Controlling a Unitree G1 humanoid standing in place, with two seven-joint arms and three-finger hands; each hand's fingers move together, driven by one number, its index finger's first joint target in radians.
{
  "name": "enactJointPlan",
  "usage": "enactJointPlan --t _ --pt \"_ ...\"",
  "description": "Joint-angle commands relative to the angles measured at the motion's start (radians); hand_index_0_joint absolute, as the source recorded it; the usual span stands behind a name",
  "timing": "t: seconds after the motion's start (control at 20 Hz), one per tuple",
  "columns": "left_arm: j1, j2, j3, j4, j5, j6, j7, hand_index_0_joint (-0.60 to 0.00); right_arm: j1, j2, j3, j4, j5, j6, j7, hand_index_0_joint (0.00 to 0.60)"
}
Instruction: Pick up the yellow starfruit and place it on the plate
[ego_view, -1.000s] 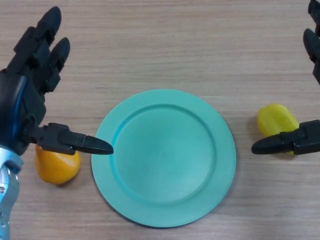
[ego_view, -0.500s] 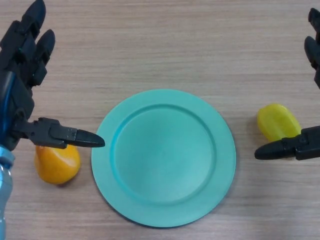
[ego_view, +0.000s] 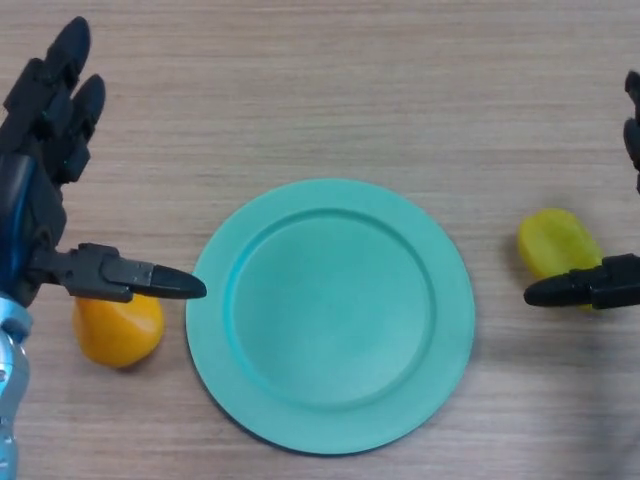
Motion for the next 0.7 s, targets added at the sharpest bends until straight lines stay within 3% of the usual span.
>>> enactJointPlan --t 0.05,0.3,0.5,0.6,0.65,0.7 --pt "-0.031 0.054 0.078 -0.042 0.012 -0.18 0.037 0.0 -0.048 -0.06 -0.046 0.033 -0.009 -0.239 -0.092 0.0" --pt "-0.043 0.063 0.084 -0.026 0.017 -0.178 0.042 0.0 -0.092 -0.052 -0.013 0.235 -0.041 -0.368 -0.158 0.0" --pt "-0.041 0.068 0.087 -0.008 0.008 -0.187 0.028 0.0 -0.124 -0.046 0.02 0.34 -0.087 -0.388 -0.168 0.0" --pt "-0.035 0.067 0.091 -0.007 0.006 -0.186 0.021 0.0 -0.141 -0.039 0.015 0.371 -0.092 -0.369 -0.212 0.0" --pt "-0.034 0.067 0.092 -0.009 0.003 -0.182 0.022 0.0 -0.147 -0.043 0.016 0.381 -0.108 -0.373 -0.233 0.15" --pt "-0.033 0.066 0.094 -0.011 0.0 -0.177 0.023 0.0 -0.153 -0.046 0.017 0.391 -0.125 -0.377 -0.254 0.251"
